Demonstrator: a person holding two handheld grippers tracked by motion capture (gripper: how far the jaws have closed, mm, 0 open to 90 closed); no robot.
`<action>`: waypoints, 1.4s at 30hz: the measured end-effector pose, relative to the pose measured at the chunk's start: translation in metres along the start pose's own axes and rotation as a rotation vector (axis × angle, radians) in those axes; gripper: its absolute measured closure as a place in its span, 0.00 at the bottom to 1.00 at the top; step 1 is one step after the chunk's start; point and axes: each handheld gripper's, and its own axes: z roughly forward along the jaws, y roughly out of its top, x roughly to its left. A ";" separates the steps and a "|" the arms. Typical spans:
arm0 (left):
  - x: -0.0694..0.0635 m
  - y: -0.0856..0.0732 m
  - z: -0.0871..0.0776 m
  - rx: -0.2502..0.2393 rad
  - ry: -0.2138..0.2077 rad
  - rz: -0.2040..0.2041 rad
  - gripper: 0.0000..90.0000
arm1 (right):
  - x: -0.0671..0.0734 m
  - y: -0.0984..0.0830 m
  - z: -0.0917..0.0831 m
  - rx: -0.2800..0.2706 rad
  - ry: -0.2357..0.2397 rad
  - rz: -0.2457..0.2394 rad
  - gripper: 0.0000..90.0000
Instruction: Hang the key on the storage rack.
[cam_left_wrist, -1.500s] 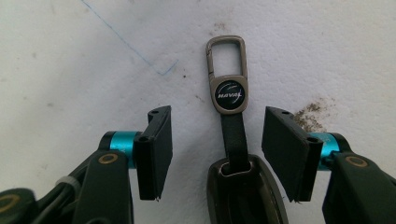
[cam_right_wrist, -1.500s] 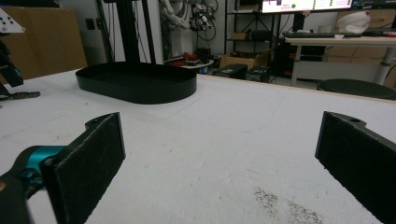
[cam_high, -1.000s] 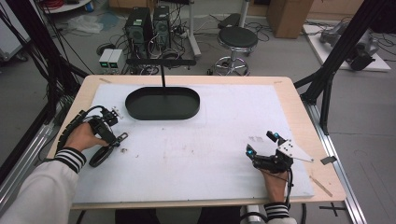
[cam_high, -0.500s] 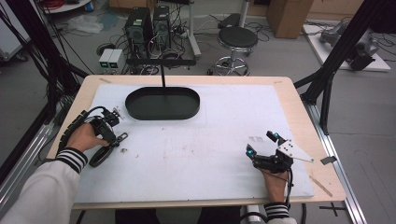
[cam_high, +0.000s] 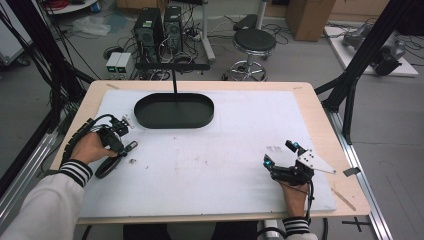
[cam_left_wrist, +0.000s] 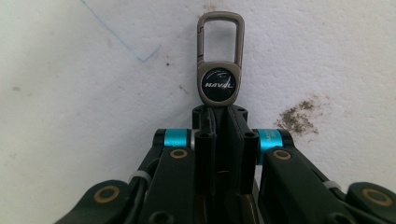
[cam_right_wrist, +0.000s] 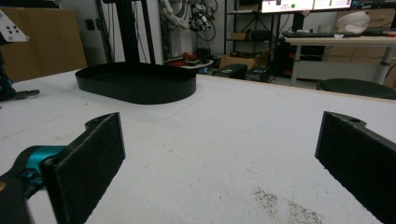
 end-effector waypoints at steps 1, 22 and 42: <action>0.000 0.000 0.000 0.000 0.000 0.000 0.92 | 0.000 0.000 0.000 -0.002 0.001 -0.004 0.00; 0.013 -0.008 -0.044 -0.459 0.098 -0.062 0.92 | 0.000 0.000 0.000 -0.001 0.000 -0.005 0.00; 0.017 0.006 -0.072 -0.783 0.194 -0.136 0.92 | 0.000 0.000 0.000 0.002 0.002 0.002 0.00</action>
